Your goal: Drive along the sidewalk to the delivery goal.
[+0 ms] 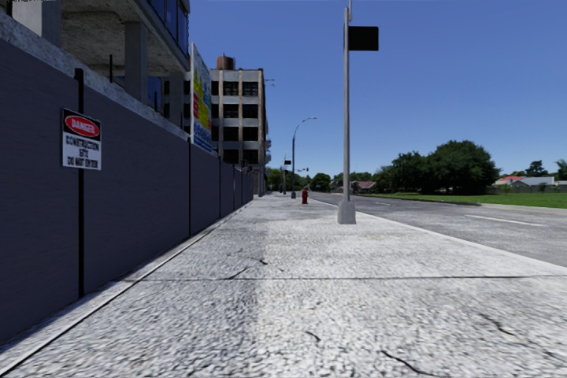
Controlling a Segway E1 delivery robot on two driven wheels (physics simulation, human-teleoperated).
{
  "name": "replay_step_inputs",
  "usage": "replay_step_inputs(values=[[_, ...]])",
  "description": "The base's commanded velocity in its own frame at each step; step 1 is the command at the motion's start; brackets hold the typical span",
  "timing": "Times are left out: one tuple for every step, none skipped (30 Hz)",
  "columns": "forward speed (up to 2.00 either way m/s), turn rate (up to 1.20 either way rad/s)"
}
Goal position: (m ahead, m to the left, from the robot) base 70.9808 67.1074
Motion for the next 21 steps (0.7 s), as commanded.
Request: replay_step_inputs(values=[[2.00, 0.00], [2.00, 0.00], [2.00, 0.00], [2.00, 0.00], [2.00, 0.00], [2.00, 0.00], [2.00, 0.00], [2.00, 0.00], [2.00, 0.00], [2.00, 0.00], [2.00, 0.00], [2.00, 0.00], [2.00, 0.00], [2.00, 0.00], [2.00, 0.00], [2.00, 0.00], [2.00, 0.01], [2.00, 0.01], [2.00, 0.09], [2.00, 0.19], [2.00, 0.24]])
